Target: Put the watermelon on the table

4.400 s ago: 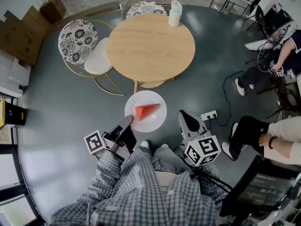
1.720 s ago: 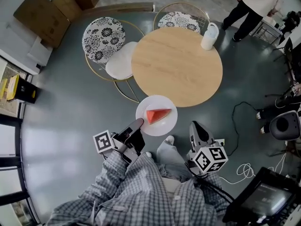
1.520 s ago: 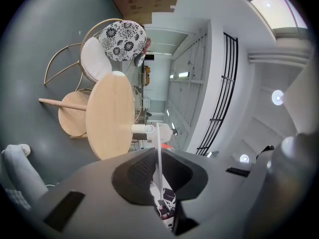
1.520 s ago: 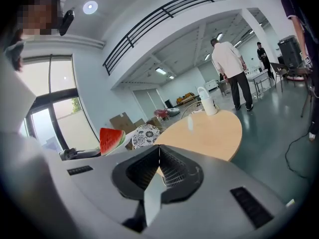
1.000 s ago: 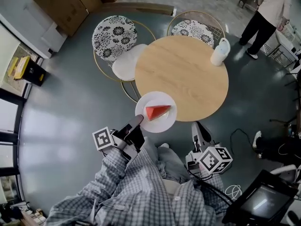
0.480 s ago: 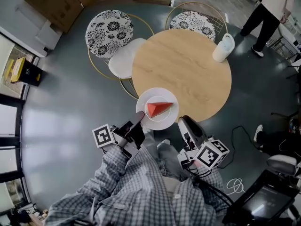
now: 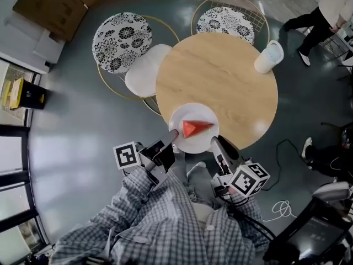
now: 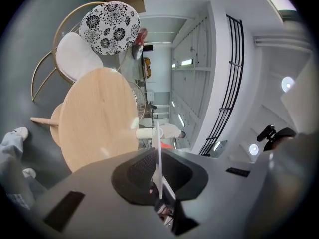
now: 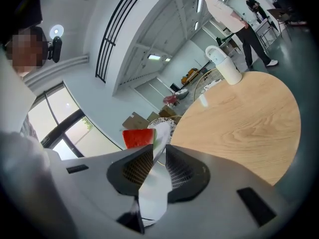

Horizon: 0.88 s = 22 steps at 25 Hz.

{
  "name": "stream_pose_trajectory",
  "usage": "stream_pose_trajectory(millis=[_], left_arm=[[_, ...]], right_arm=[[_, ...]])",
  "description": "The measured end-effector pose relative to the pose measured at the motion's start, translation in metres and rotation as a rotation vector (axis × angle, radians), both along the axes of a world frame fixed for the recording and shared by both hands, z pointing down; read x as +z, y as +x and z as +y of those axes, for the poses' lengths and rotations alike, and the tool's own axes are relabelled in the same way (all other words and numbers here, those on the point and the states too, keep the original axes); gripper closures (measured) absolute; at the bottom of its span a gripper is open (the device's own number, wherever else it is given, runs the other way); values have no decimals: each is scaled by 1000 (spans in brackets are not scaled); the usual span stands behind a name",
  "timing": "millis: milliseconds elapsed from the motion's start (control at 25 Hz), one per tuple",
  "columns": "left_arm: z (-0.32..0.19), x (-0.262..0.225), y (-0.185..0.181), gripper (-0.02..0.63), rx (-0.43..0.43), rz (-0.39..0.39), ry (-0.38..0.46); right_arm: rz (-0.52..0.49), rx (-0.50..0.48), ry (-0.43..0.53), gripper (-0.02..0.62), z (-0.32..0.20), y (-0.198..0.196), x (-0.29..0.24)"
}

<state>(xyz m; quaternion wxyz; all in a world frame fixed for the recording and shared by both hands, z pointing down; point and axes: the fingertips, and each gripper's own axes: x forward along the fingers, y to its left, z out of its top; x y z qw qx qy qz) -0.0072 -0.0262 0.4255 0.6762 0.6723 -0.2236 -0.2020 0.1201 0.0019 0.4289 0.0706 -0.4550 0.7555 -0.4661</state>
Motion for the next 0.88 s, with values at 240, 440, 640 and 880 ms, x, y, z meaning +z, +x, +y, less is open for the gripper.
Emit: stream_pose_trajectory(millis=[240, 440, 640, 880], left_arm=[[-33, 17, -14, 580, 28, -12, -49], [-49, 32, -23, 580, 63, -31, -79], [-61, 55, -33, 580, 67, -17, -113], [-71, 82, -48, 580, 98, -27, -154]], right_arm=[[1, -4, -57, 517, -33, -15, 13], [8, -9, -111, 517, -44, -25, 29], [26, -19, -156, 520, -57, -36, 50], [27, -12, -232, 525, -66, -52, 74]])
